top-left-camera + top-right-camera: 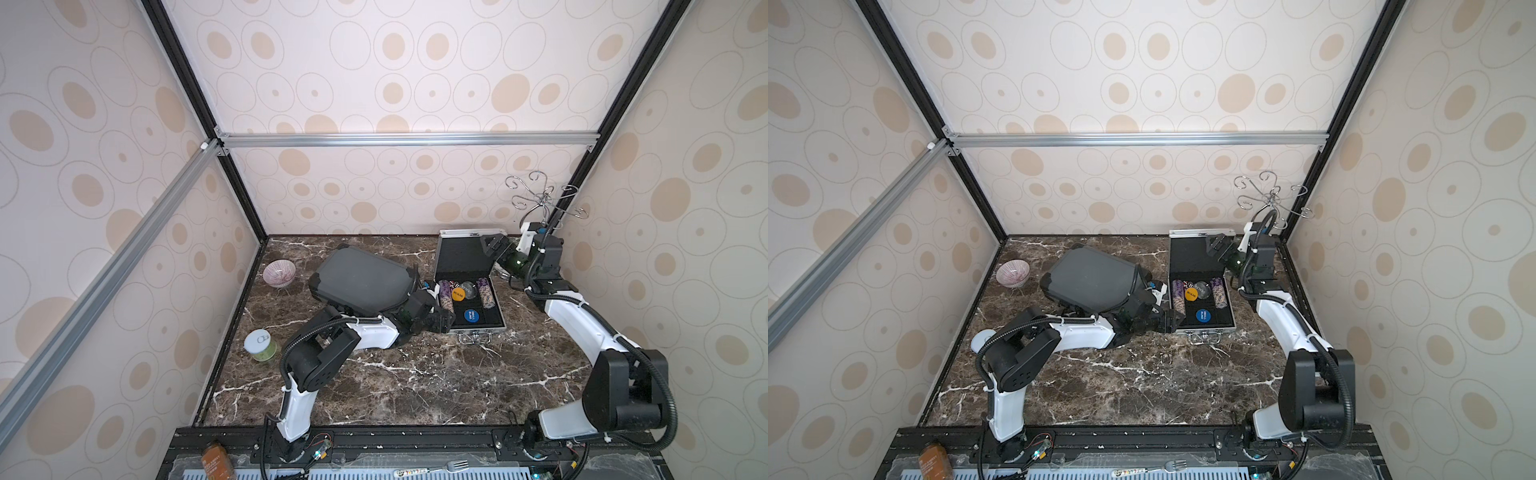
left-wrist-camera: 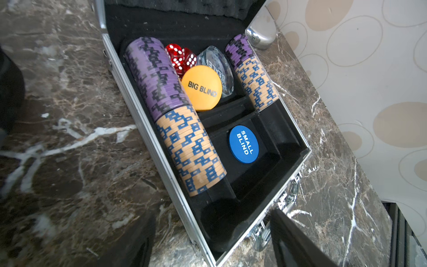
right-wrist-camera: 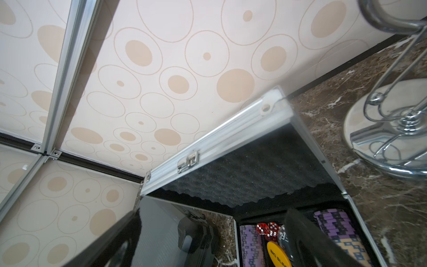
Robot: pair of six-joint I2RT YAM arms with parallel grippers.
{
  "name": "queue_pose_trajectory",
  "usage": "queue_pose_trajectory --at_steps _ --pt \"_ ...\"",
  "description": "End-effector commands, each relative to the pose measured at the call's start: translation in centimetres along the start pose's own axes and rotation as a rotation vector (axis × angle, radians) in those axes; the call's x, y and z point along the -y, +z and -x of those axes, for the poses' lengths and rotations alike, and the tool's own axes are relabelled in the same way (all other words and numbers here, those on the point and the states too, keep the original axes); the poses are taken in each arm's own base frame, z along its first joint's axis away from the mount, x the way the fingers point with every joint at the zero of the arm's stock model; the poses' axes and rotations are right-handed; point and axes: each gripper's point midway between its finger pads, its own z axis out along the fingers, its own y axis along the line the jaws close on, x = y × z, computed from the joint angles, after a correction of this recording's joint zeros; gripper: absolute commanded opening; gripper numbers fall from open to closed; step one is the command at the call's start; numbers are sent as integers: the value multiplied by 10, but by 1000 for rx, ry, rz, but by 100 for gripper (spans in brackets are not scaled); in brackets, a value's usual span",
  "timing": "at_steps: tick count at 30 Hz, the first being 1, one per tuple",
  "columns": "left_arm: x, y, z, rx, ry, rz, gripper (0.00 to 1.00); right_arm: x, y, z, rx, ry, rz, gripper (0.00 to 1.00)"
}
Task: Open the poker set cases
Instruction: Open the case lid on the poker set case, then adjust the poker set case at the center of the board.
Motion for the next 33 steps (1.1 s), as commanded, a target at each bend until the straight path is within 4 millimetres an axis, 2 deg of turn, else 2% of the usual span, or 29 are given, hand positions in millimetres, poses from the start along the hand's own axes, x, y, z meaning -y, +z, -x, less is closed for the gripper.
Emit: queue_pose_trajectory --at_steps 1,19,33 --pt "10 -9 18 56 1 -20 80 5 -13 -6 15 -66 -20 100" --pt "10 -27 33 151 -24 -16 99 34 -56 -71 -26 -154 -29 99" --pt "8 -46 43 233 -35 22 100 66 -65 -124 -62 -112 -89 99"
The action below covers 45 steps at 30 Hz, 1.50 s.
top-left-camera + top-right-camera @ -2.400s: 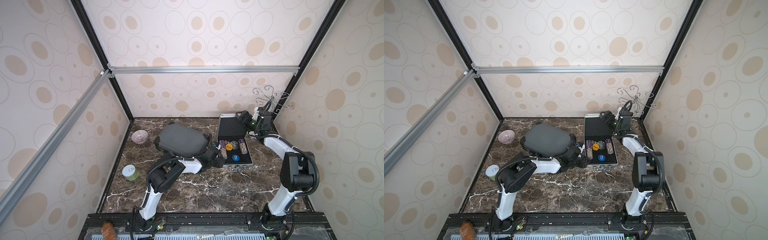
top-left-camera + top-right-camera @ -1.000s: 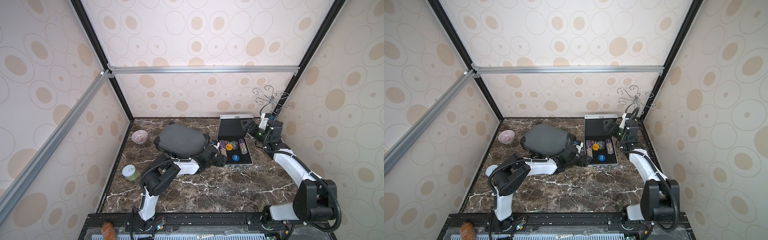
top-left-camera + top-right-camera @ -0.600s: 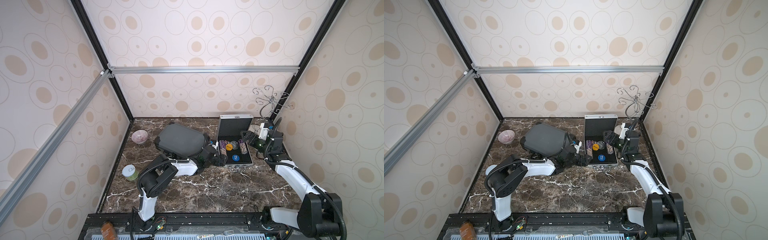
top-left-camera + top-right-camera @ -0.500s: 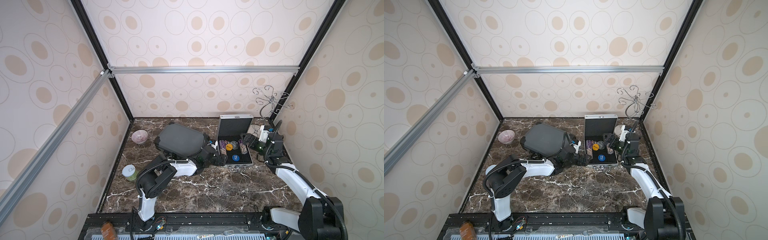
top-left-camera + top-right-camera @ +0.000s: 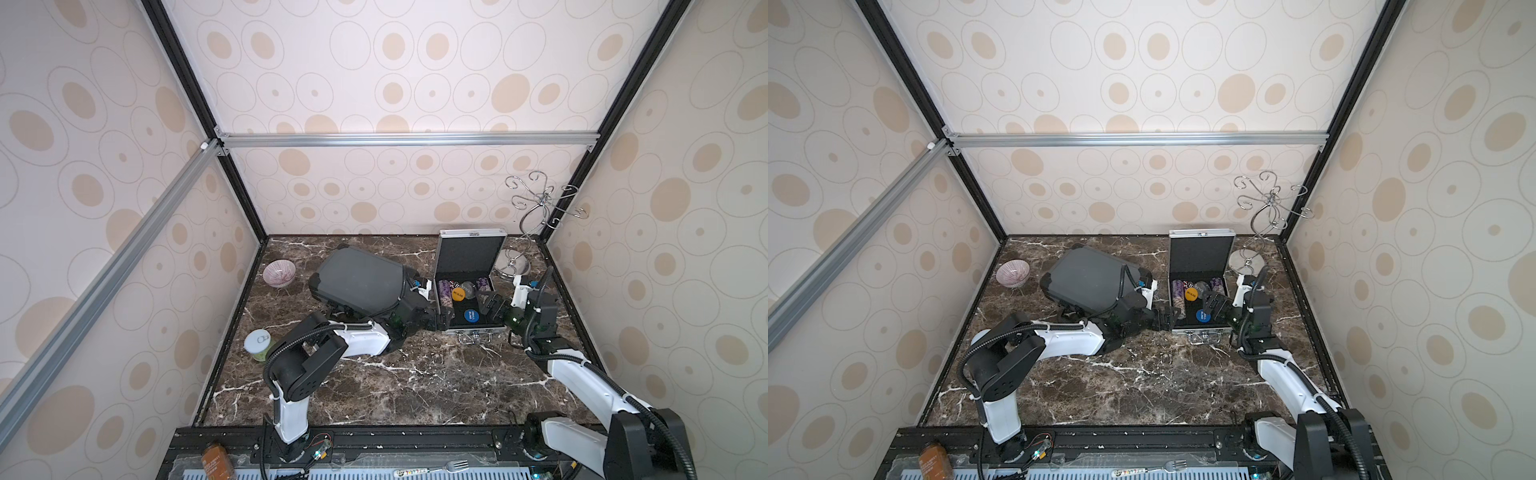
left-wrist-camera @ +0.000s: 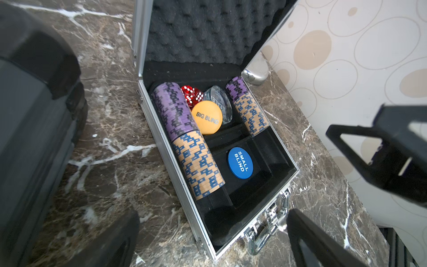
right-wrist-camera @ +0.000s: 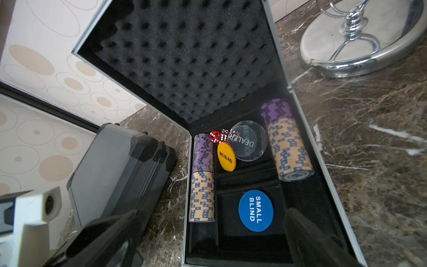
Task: Open the poker set cases
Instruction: Adjust the poker set case at the center of the board.
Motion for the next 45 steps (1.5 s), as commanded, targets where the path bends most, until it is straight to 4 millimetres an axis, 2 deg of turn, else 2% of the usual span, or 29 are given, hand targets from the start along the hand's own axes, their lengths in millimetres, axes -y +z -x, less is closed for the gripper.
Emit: queue_pose_trajectory --at_steps 1,5,12,19,21,24,34,45 --pt "8 -11 21 81 -13 0 100 3 -1 -2 26 9 -11 99" --pt "8 -21 29 134 -32 2 100 7 1 -21 -8 23 -13 98" --pt "11 -28 37 168 -53 -12 100 -2 7 -48 -62 -5 -11 97" --pt "5 -35 46 188 -38 53 100 -14 7 -58 -96 -55 1 97" --pt "2 -40 50 205 -27 83 100 -13 6 -59 -102 -66 -17 96" --pt "-4 -52 56 234 -18 120 100 -26 5 -69 -142 -79 3 94" --pt "-31 -97 69 310 31 269 100 -57 13 -91 -196 -66 47 92" --pt "-79 -137 79 355 44 431 100 -99 35 -114 -254 -92 106 91"
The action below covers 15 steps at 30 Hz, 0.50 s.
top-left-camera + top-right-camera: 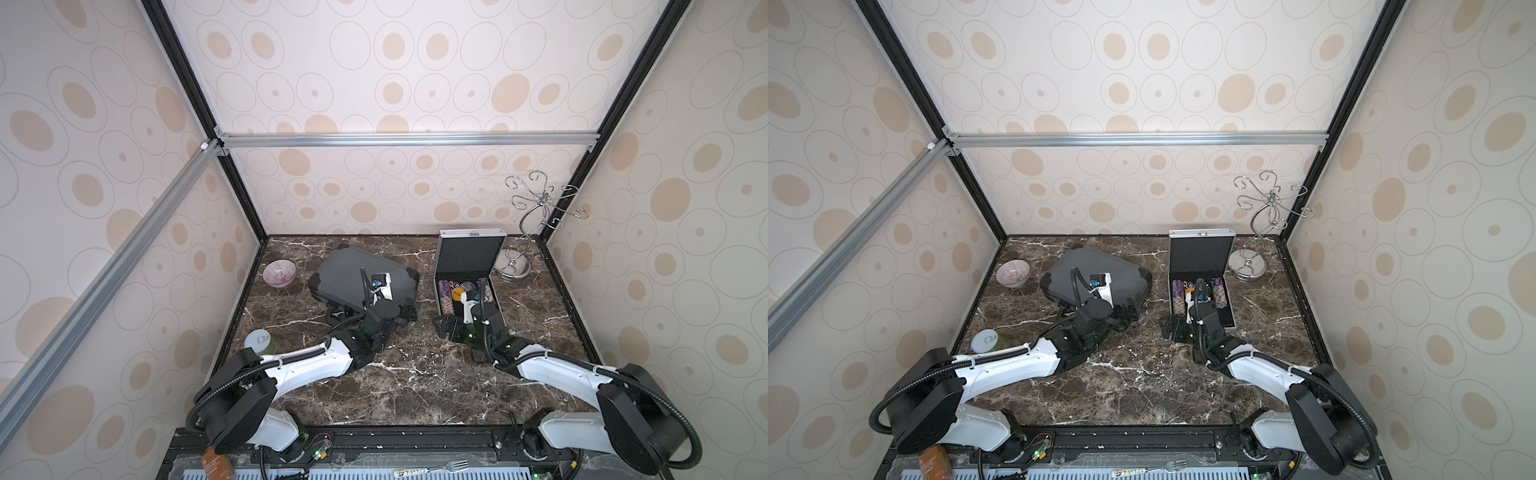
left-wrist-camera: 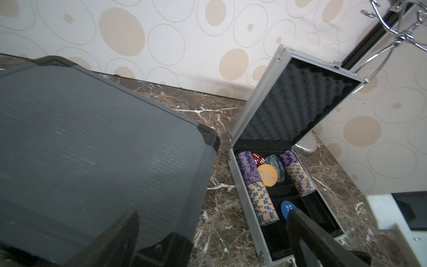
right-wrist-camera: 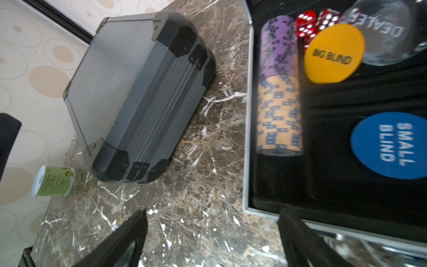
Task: Open the poker set cases
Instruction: Adjust the poker set case at the center of the board.
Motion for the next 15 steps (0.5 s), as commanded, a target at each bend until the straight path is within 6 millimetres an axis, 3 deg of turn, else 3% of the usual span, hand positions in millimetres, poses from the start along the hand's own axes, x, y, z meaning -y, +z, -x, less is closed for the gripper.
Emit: queue_pose_trajectory --at_steps 1,7,15 --pt "-25 -4 8 17 36 87 100 -18 7 8 28 7 25 91" --pt "-55 -3 16 13 81 173 100 -29 21 4 15 28 22 92" --pt "-107 -6 48 80 188 363 100 -49 38 -1 -1 48 25 93"
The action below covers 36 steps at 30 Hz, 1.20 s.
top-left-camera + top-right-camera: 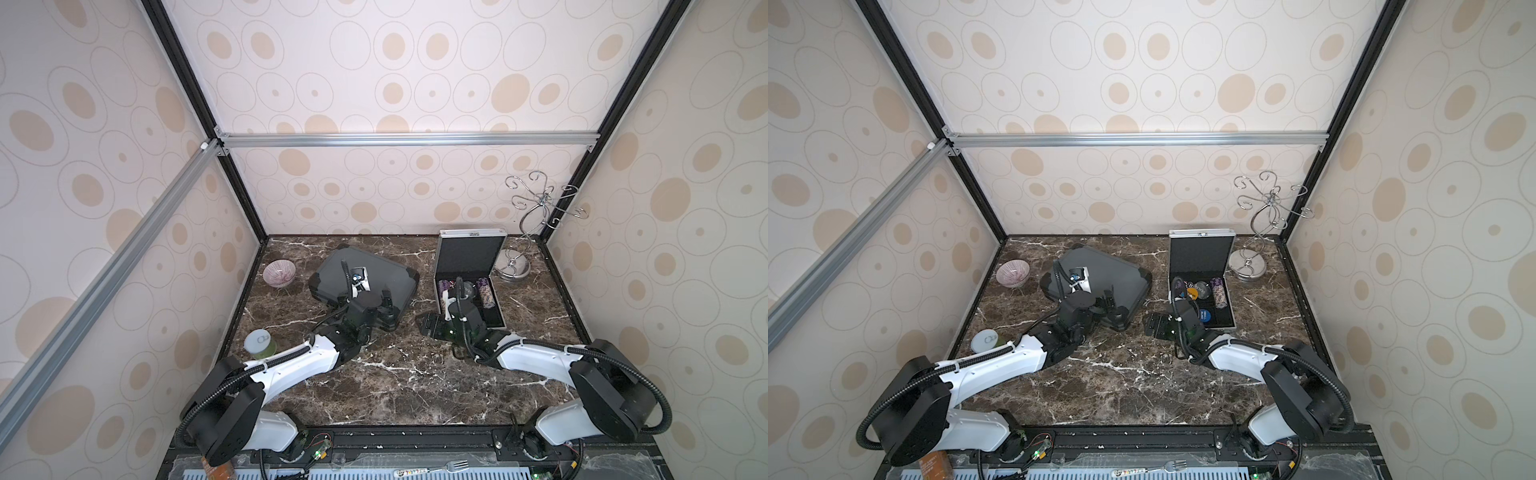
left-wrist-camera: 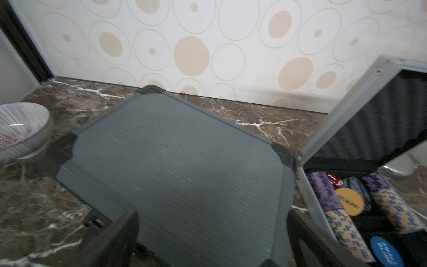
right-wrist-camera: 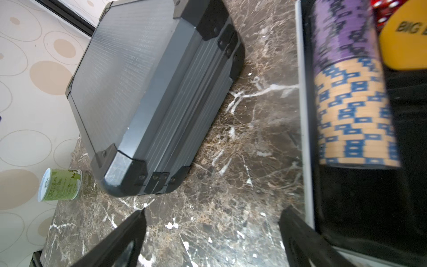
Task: Open the poker set cases
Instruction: Adjust the poker set case at the center of the board.
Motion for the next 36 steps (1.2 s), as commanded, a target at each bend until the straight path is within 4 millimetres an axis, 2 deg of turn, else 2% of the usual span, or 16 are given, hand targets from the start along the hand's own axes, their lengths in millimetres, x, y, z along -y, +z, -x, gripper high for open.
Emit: queue_pose_trajectory --at_steps 1,8,14,18,26,29,36 --pt "-36 3 18 38 69 123 100 -16 6 10 31 22 20 94" --pt "-83 18 40 69 101 205 100 -29 23 10 10 37 46 94" --pt "-113 43 52 65 96 195 100 -36 37 6 -14 34 57 94" --pt "-120 63 58 47 107 100 99 -39 42 5 -19 30 58 94" --pt "-151 95 67 26 67 21 97 -41 53 7 -22 34 58 95" --pt "-152 108 68 3 76 -22 97 -43 56 7 -24 31 59 95" --pt "-150 138 55 -82 92 -96 97 -44 61 9 -22 34 54 95"
